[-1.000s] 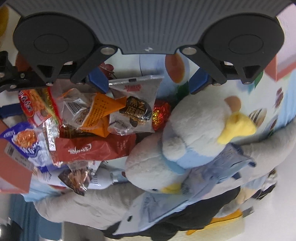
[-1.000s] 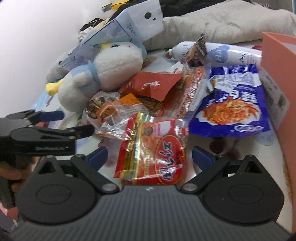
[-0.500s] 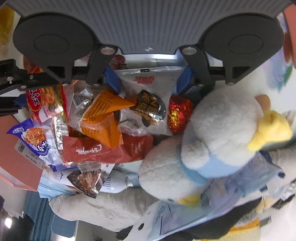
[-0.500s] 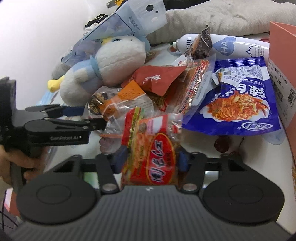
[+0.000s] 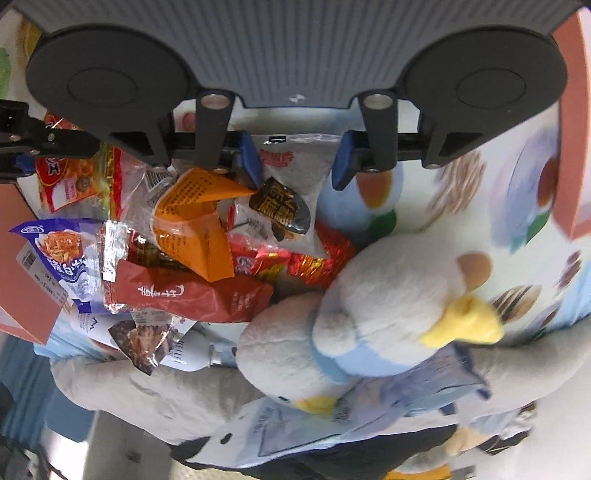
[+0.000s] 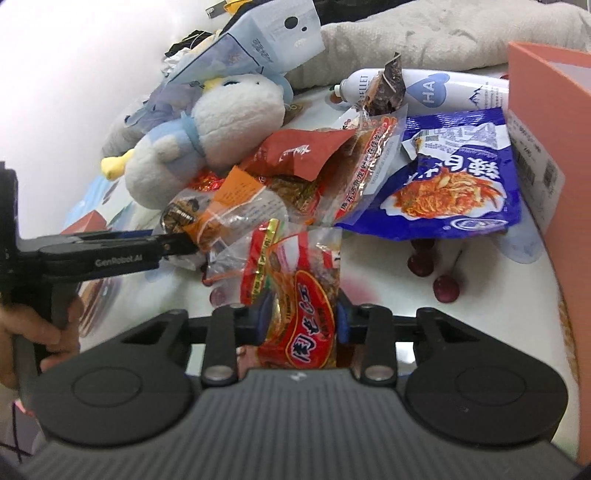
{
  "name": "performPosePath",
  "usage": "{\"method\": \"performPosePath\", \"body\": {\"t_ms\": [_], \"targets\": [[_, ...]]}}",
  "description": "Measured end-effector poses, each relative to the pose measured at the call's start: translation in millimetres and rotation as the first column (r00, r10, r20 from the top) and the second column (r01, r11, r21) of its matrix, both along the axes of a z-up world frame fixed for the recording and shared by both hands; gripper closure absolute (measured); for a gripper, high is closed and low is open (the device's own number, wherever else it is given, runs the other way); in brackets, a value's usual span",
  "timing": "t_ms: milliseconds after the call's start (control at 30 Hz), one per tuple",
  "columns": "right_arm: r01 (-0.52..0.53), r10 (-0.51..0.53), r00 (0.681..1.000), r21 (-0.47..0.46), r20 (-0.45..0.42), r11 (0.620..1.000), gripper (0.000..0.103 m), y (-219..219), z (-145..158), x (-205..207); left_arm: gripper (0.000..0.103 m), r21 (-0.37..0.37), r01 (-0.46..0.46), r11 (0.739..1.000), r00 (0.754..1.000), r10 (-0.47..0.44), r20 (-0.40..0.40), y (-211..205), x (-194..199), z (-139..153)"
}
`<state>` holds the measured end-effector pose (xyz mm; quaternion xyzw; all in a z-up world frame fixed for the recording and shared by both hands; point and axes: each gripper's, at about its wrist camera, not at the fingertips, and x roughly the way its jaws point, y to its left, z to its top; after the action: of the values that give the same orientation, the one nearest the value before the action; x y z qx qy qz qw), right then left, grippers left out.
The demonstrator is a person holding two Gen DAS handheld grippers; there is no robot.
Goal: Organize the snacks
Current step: 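Close the right gripper on the red-and-gold packet and lift it, then carry the packet in the right gripper into the pink box and release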
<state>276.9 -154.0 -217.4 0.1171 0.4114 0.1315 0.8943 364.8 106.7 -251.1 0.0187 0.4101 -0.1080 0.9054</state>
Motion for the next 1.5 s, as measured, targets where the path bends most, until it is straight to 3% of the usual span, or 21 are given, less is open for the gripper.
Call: {"method": "performPosePath", "body": {"t_ms": [500,533,567,667,833,1067,1500], "targets": [[0.017,-0.018,1.000,-0.076,-0.008,0.997,0.067,-16,20,-59,0.062,-0.020,-0.185,0.982,0.982,0.185,-0.028,5,-82,22],[0.018,-0.019,1.000,-0.077,-0.013,0.997,0.071,-17,21,-63,0.063,-0.030,-0.194,0.981,0.981,0.193,-0.035,5,-88,24],[0.018,-0.020,1.000,-0.080,-0.017,0.997,0.083,-18,22,-66,0.063,-0.040,-0.199,0.979,0.980,0.198,-0.039,5,-93,25],[0.018,-0.020,0.999,-0.099,-0.026,0.995,0.083,-20,23,-75,0.064,-0.078,-0.226,0.971,0.973,0.222,-0.056,5,-111,33],[0.017,-0.022,0.997,-0.071,-0.070,0.997,0.085,-23,19,-88,0.068,-0.110,-0.242,0.964,0.969,0.234,-0.079,0,-141,43],[0.024,-0.028,0.999,-0.098,-0.040,0.995,0.090,-22,34,-106,0.074,-0.147,-0.273,0.951,0.961,0.260,-0.098,1,-176,53],[0.044,-0.043,0.999,-0.144,0.007,0.989,0.090,-30,67,-123,0.079,-0.200,-0.278,0.939,0.960,0.271,-0.063,-11,-196,79]]}}
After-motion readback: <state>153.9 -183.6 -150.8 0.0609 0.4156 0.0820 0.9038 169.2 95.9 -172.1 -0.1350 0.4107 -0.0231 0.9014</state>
